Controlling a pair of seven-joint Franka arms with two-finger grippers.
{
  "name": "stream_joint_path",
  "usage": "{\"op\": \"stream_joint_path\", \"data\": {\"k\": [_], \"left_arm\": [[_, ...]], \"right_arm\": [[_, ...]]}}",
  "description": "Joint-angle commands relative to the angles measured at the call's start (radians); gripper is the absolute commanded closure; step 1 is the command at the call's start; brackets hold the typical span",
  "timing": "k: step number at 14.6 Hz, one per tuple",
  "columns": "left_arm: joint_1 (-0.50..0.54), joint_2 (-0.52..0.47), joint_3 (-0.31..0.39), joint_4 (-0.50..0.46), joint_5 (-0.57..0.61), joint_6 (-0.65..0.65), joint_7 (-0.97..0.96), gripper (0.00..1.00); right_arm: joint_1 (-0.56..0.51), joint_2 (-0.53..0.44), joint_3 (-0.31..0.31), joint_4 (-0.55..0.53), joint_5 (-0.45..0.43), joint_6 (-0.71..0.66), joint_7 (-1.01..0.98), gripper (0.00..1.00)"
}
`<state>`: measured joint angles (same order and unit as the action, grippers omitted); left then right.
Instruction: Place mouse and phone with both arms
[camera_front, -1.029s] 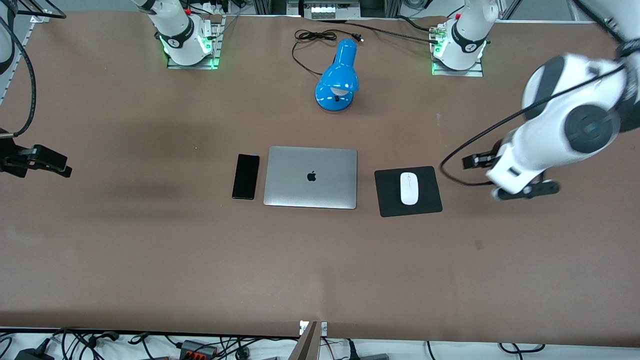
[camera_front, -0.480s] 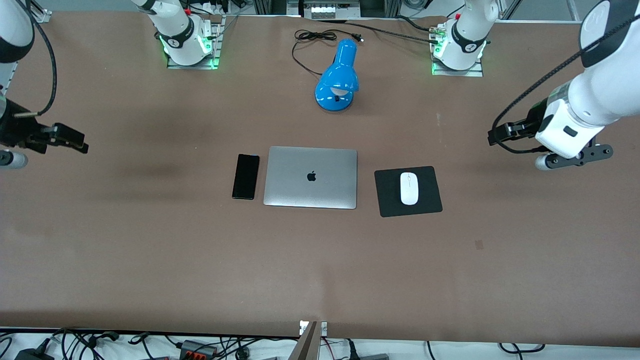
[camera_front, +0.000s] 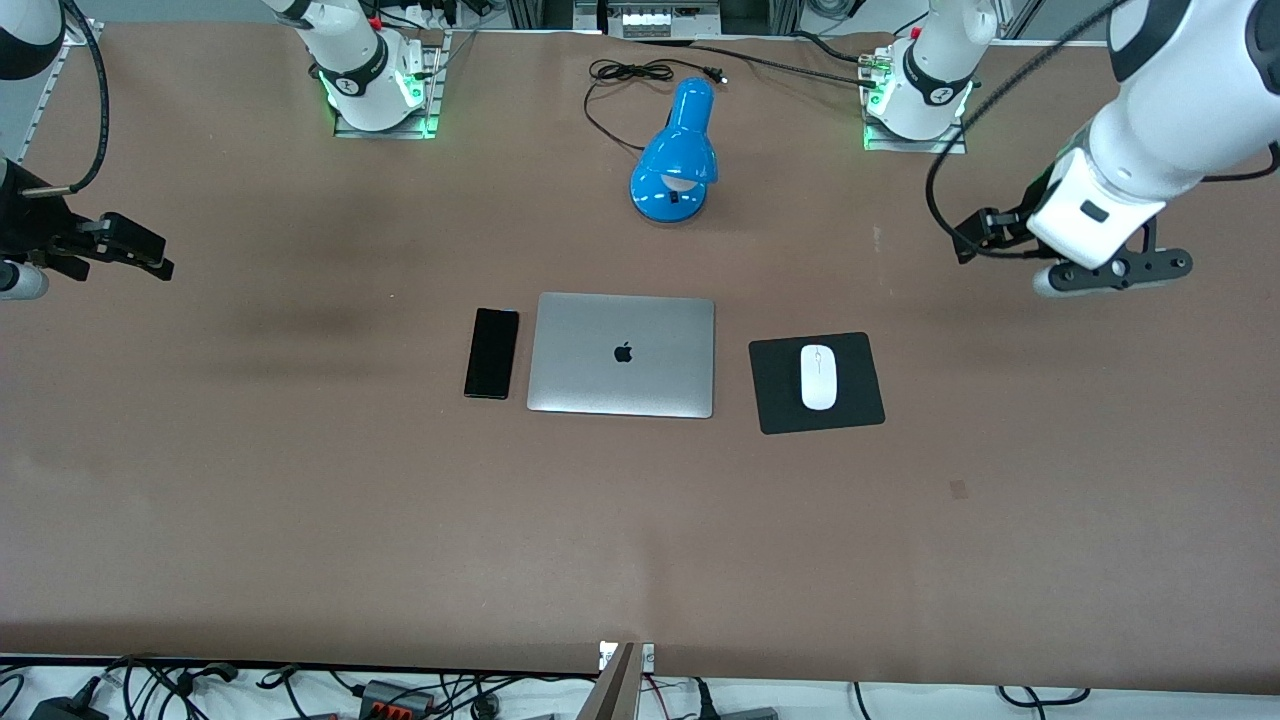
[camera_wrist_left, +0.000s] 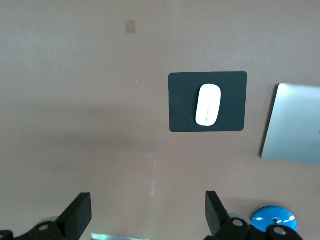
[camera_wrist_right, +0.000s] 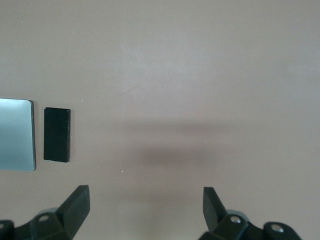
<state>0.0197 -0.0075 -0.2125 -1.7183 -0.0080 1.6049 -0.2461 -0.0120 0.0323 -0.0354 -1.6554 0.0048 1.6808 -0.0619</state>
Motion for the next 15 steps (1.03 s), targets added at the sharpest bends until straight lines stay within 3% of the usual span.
{"op": "stream_joint_path", "data": {"k": [1,5,14,15], "left_arm": [[-0.021,-0.043,0.080,-0.053,-0.003,0.040,0.142,0.00],[-0.040,-0.042,0.093,-0.024,0.008,-0.036,0.143,0.00],[-0.037,-0.046,0.076,-0.012,0.011,-0.053,0.143,0.00],[-0.037,-0.042,0.077,0.023,0.011,-0.054,0.154,0.00]], "right_arm": [[-0.006,-0.022,0.008,-0.027,-0.016,0.019,-0.018,0.00],[-0.008,-0.032,0.008,-0.026,-0.020,0.011,-0.016,0.00],[-0.020,-0.031,0.026,-0.027,-0.019,0.014,-0.001,0.00],[-0.022,-0.031,0.026,-0.027,-0.017,0.013,-0.001,0.00]]}}
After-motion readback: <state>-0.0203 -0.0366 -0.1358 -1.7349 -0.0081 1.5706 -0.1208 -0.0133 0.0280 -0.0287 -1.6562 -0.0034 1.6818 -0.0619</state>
